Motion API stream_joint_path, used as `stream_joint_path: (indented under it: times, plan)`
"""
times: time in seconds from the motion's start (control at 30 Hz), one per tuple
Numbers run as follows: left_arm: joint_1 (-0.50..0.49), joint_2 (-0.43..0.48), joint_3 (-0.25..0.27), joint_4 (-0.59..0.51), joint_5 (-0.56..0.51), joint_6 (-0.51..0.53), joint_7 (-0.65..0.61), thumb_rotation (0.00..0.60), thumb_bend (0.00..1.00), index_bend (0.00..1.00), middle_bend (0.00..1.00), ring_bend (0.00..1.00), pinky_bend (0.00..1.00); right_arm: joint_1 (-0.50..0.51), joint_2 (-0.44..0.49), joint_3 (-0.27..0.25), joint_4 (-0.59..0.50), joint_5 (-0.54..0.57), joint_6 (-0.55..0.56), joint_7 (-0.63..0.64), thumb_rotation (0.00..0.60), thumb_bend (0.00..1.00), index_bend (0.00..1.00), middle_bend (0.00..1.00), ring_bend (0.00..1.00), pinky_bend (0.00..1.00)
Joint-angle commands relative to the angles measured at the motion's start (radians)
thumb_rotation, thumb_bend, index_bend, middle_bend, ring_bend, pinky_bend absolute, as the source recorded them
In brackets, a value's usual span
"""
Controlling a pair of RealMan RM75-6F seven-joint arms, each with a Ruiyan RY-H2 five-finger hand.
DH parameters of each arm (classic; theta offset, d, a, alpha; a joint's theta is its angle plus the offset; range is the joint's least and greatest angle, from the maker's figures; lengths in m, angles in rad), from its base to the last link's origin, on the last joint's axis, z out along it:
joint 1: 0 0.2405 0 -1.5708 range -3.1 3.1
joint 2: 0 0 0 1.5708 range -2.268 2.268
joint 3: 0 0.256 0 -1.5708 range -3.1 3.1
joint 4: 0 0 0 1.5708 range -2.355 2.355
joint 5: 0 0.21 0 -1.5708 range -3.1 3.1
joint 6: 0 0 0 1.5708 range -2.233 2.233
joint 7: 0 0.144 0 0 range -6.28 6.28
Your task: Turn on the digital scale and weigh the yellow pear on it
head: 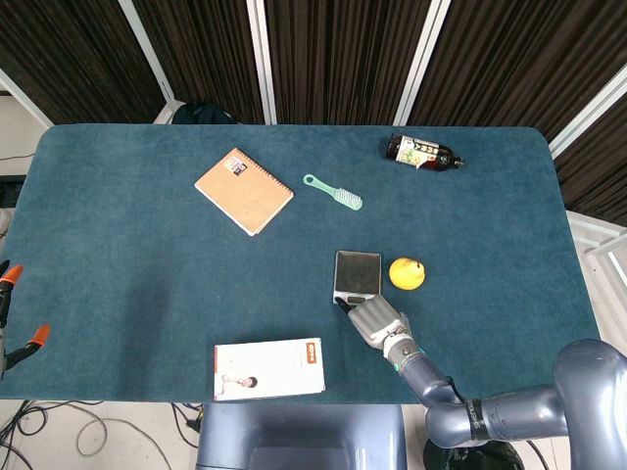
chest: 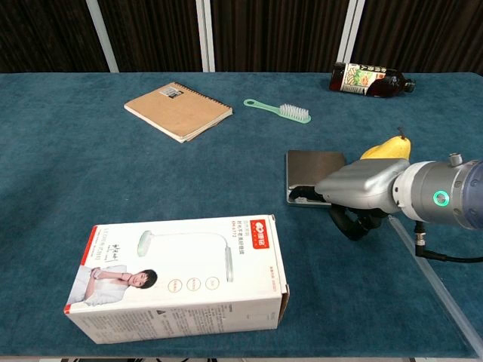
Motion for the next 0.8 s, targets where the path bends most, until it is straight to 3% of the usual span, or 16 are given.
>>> stream_joint_path:
  times: [0.03,0.8]
  plan:
    - [0.000,0.000,0.000,0.000,0.000,0.000,0.000,0.600,0.19,0.10,0.05,0.00,0.05,0.002,0.001,0.001,-0.001,0.003,0.001,-0.001,0.600,1.00,0.00,0.78,0.90,1.00]
    - [0.000,0.001,0.000,0.000,0.000,0.001,-0.001,0.600,0.19,0.10,0.05,0.00,0.05,0.013,-0.004,-0.004,-0.005,0.021,0.004,-0.011,0.600,1.00,0.00,0.78,0.90,1.00]
